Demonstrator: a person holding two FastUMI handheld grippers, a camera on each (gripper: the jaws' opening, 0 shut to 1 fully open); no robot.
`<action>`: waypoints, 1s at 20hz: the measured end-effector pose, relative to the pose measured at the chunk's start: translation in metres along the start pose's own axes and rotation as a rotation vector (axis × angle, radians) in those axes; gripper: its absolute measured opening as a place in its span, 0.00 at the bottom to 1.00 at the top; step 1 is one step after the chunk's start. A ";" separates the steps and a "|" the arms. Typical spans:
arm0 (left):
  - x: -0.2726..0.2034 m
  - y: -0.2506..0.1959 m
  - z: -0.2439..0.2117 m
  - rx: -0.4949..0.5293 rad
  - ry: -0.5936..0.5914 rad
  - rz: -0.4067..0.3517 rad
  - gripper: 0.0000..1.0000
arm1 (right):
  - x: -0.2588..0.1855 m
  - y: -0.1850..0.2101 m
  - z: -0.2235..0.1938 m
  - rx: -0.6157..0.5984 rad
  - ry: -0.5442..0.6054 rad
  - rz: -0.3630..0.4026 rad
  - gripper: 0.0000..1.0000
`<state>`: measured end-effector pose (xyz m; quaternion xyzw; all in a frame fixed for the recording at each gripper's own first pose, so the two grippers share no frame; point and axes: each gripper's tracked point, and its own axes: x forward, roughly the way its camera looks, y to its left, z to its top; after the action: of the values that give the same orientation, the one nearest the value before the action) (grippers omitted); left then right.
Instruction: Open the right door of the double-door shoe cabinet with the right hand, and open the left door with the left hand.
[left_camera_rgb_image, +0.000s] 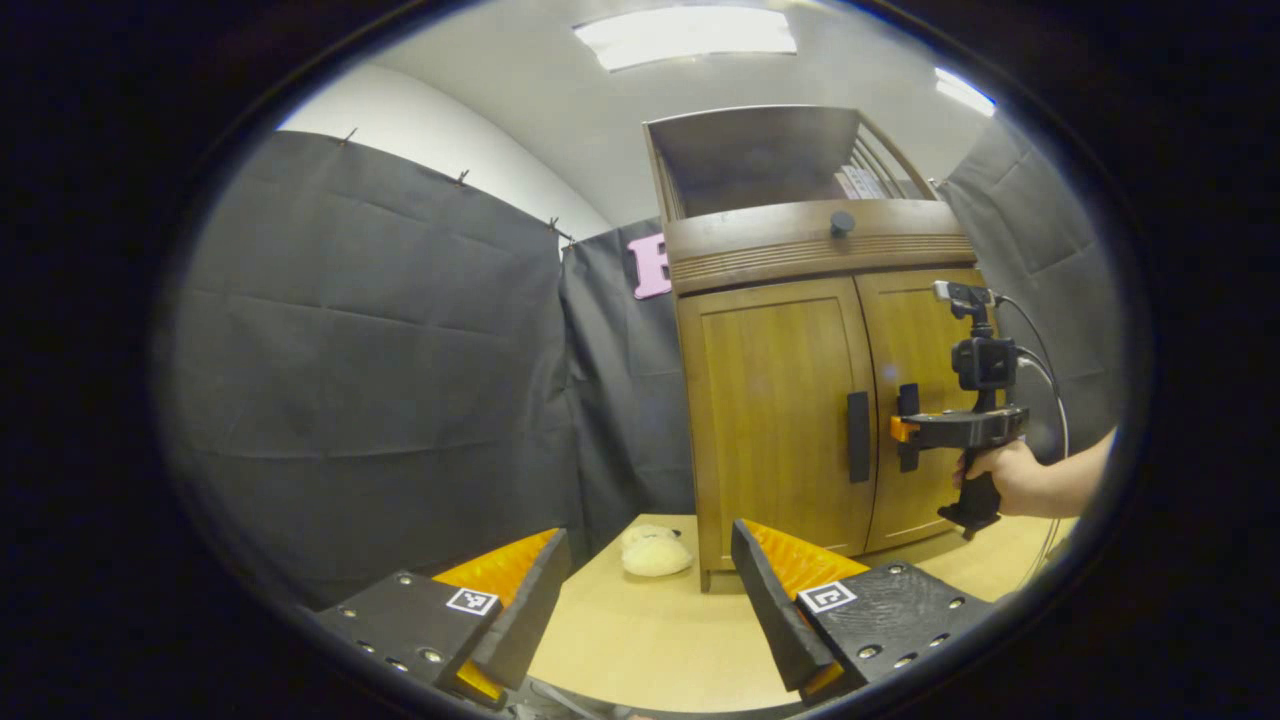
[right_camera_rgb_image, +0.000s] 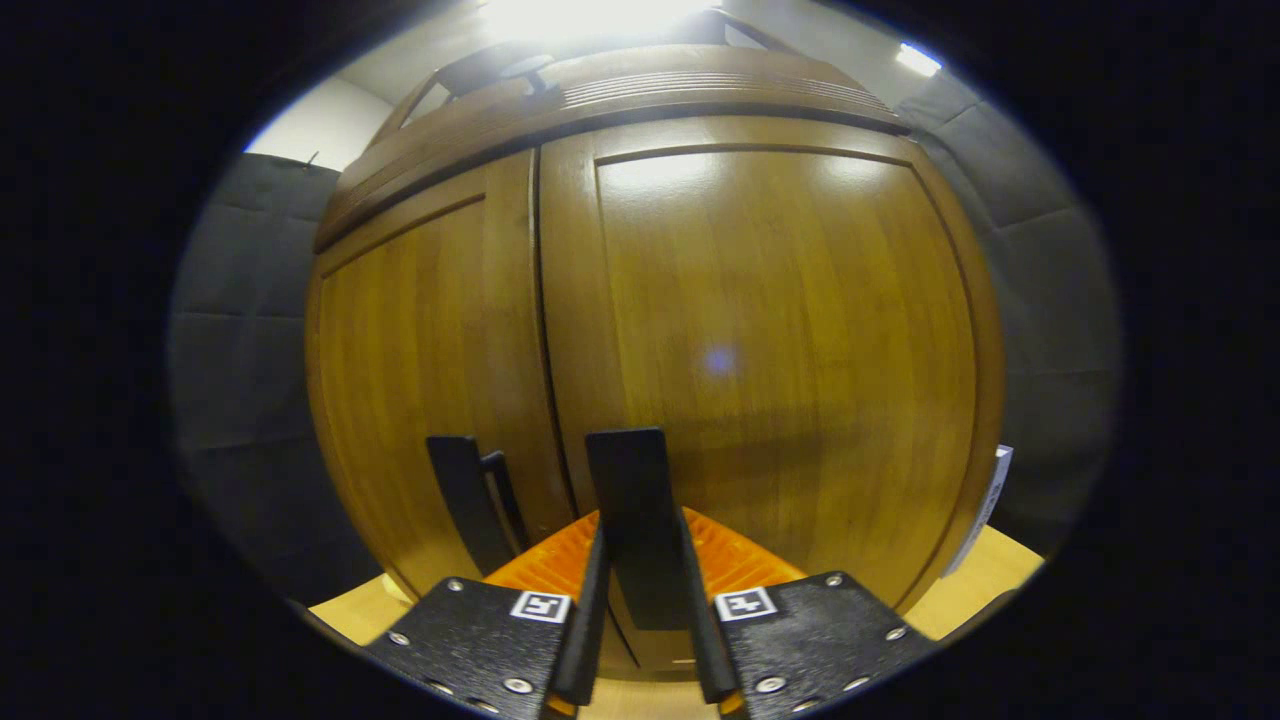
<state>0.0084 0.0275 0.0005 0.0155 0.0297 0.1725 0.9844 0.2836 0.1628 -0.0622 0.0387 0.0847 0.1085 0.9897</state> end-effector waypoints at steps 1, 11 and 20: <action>0.000 0.000 0.001 -0.004 -0.003 -0.003 0.92 | -0.001 0.000 0.000 -0.040 0.004 -0.005 0.31; -0.008 -0.012 0.009 -0.012 -0.050 -0.124 0.93 | -0.058 -0.003 0.003 0.008 0.006 0.026 0.24; -0.005 -0.020 0.013 -0.016 -0.065 -0.204 0.92 | -0.104 -0.021 0.000 0.007 0.008 0.053 0.24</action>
<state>0.0112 0.0066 0.0133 0.0102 -0.0022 0.0709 0.9974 0.1876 0.1190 -0.0478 0.0438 0.0878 0.1345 0.9860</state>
